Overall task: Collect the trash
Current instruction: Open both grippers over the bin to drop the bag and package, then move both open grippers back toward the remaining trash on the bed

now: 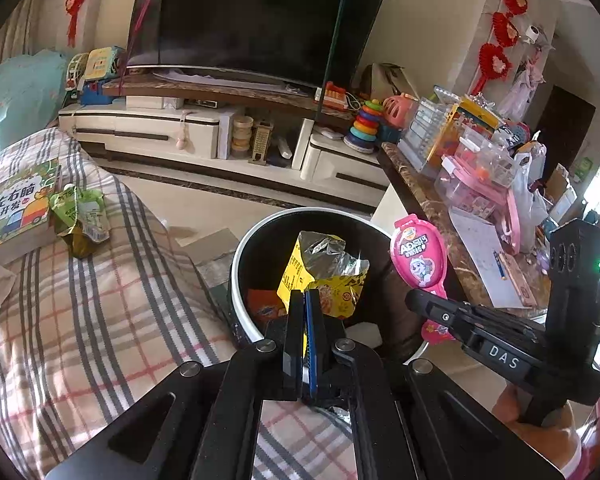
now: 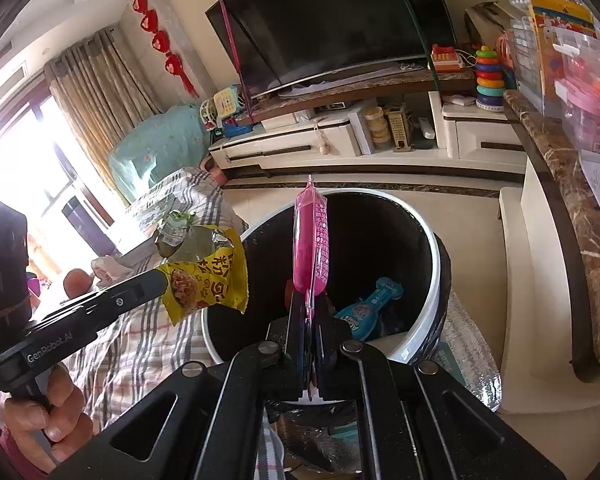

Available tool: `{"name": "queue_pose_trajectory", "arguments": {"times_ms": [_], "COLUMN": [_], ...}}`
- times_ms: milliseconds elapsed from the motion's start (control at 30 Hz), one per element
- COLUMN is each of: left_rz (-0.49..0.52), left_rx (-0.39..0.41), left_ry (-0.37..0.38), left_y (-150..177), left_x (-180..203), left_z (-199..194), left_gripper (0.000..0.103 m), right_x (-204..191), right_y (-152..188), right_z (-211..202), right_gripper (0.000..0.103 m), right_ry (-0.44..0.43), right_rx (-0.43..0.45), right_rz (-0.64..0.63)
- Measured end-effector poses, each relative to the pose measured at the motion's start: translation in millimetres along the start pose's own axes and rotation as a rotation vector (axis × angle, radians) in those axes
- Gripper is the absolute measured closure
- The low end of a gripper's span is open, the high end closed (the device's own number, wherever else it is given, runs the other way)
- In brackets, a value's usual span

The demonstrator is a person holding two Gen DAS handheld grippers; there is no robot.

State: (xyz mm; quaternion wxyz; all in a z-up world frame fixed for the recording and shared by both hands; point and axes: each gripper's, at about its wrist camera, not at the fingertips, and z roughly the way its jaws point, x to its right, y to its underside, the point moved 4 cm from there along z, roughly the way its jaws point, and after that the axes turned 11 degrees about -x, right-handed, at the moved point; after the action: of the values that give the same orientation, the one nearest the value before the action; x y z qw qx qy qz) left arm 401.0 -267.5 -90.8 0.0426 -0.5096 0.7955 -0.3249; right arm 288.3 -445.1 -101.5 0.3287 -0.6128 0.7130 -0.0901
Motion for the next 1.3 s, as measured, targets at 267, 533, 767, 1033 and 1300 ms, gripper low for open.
{"name": "queue_pose_trajectory", "arguments": {"times_ms": [267,533,767,1033,1300], "left_rz": [-0.004,-0.006,-0.019,-0.066,-0.173], "left_rx": [-0.017,-0.026,-0.045,-0.005,0.006], "left_ry": [-0.002,0.001,0.014,-0.026,-0.09], "left_y": [-2,-7,-9,8,54], "left_x": [1,1,-5,-27,-68], "left_z": [11,19,23,0,-39], "left_gripper": [0.103,0.103,0.078,0.051,0.045], "right_x": [6,9,17,10,-23], "right_y": [-5,-11,-15,-12,-4], "right_z": [5,11,18,6,-1], "right_gripper": [0.1,0.099,0.078,0.047,0.01], "right_ry": [0.02,0.038,0.047,0.019,-0.045], "right_rx": [-0.014,-0.03,-0.046,-0.012,0.03], "right_rz": [0.0,-0.009,0.03,0.04,0.016]}}
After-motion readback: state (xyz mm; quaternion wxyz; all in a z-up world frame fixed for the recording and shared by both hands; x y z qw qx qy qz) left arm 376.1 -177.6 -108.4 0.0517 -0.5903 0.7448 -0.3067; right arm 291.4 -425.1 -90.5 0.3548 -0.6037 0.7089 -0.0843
